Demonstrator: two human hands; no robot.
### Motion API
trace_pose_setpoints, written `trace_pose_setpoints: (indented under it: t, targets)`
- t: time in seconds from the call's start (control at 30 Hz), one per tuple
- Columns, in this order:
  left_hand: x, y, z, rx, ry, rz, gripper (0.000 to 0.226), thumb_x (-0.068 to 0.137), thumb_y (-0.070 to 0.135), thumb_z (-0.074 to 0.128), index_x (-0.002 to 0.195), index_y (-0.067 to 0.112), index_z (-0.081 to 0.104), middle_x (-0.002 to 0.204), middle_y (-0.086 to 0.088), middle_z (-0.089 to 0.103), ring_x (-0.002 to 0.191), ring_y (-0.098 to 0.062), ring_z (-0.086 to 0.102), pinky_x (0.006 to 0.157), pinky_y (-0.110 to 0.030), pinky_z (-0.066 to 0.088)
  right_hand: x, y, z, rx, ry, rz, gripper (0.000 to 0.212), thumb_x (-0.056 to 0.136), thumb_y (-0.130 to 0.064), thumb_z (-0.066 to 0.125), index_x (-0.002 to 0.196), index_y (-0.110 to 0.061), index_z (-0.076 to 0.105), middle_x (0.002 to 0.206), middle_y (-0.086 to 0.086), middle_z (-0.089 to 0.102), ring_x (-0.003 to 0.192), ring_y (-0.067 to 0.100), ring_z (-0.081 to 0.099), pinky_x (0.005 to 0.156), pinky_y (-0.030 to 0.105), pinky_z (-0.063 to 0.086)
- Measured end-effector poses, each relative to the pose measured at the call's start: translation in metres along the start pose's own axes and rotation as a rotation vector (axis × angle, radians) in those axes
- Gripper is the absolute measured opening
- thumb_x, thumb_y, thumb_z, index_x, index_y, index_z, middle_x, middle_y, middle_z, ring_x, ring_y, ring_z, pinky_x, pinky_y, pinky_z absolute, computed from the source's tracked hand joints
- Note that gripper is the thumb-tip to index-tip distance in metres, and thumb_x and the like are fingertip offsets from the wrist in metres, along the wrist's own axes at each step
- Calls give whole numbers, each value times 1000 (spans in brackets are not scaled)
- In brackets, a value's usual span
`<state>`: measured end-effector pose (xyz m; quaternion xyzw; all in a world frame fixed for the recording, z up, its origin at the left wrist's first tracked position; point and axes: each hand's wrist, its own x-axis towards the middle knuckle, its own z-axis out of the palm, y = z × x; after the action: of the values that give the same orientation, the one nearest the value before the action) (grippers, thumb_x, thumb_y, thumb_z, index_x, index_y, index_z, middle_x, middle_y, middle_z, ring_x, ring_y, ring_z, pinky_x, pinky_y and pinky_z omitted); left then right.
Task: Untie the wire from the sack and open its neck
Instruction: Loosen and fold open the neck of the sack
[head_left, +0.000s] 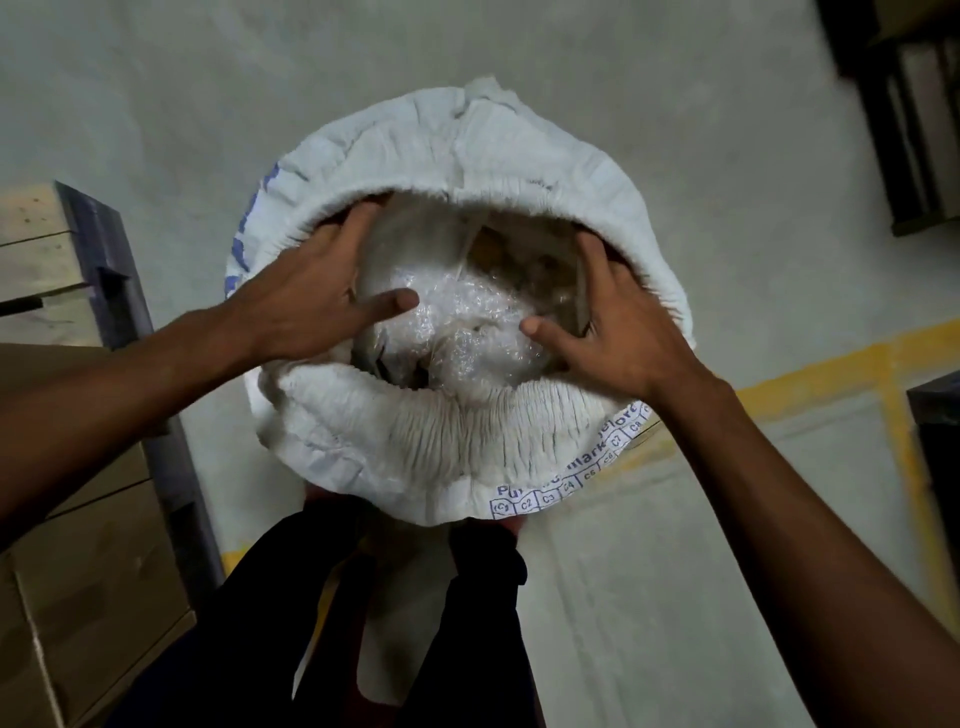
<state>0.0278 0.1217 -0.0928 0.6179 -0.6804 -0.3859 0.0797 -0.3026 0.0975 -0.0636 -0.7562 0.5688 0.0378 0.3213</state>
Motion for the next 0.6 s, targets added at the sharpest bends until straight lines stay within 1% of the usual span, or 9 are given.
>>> trace_pose_setpoints:
  t: [0.07, 0.1, 0.13, 0.23, 0.3, 0.4, 0.5, 0.57, 0.6]
  targets:
    - [11, 2, -10, 12, 52, -9, 107, 81, 95, 41, 164, 33, 13, 157, -16, 48, 124, -38, 62, 110, -57, 47, 10, -1, -11, -31, 27, -12, 111, 78, -94, 40, 164, -32, 5, 158, 18, 45, 140, 35, 49, 112, 49, 43]
    - [15, 3, -16, 23, 72, 0, 104, 83, 95, 40, 163, 33, 15, 153, -17, 51, 116, -37, 65, 106, -57, 49, 14, -1, -17, -48, 43, -29, 109, 79, -93, 40, 164, -32, 8, 158, 16, 46, 140, 35, 49, 112, 48, 43]
    - [19, 4, -23, 47, 95, 15, 102, 84, 95, 37, 163, 33, 18, 153, -16, 52, 116, -38, 65, 105, -57, 49, 18, -1, -24, -65, 63, -55, 106, 80, -91, 41, 164, -33, 11, 158, 13, 47, 140, 33, 50, 111, 47, 44]
    - [25, 9, -41, 164, 156, 34, 100, 83, 96, 29, 162, 35, 24, 158, -11, 51, 138, -36, 55, 110, -56, 46, 29, 1, -39, -80, 123, -132, 95, 87, -82, 48, 163, -32, 23, 157, 6, 52, 140, 27, 51, 112, 42, 43]
    - [28, 12, -48, 238, 171, 39, 98, 83, 97, 27, 162, 38, 26, 161, -7, 50, 143, -34, 51, 112, -57, 46, 36, 5, -44, -97, 131, -155, 92, 89, -78, 53, 163, -32, 23, 156, 8, 53, 140, 29, 52, 114, 43, 43]
    - [31, 12, -52, 330, 162, 73, 93, 85, 95, 30, 161, 43, 25, 162, -5, 50, 144, -34, 51, 112, -57, 47, 42, 9, -45, -194, 127, -197, 93, 92, -73, 55, 165, -35, 12, 156, 15, 50, 138, 35, 53, 112, 48, 46]
    - [35, 11, -53, 423, 144, 100, 92, 85, 95, 30, 164, 48, 20, 163, -5, 48, 146, -33, 50, 112, -56, 48, 49, 9, -47, -238, 125, -232, 93, 97, -62, 57, 165, -40, -2, 157, 15, 47, 131, 39, 58, 101, 51, 53]
    - [40, 9, -53, 476, 133, 105, 92, 84, 95, 30, 164, 52, 14, 161, -7, 51, 146, -33, 50, 112, -55, 48, 56, 6, -47, -243, 126, -233, 94, 97, -62, 55, 164, -43, -9, 157, 14, 47, 126, 40, 60, 95, 52, 56]
    - [43, 8, -53, 499, 126, 99, 93, 84, 96, 28, 164, 54, 10, 160, -8, 53, 144, -35, 52, 111, -56, 49, 62, 6, -46, -248, 127, -227, 95, 97, -64, 54, 164, -42, -10, 157, 14, 46, 127, 40, 60, 94, 51, 56]
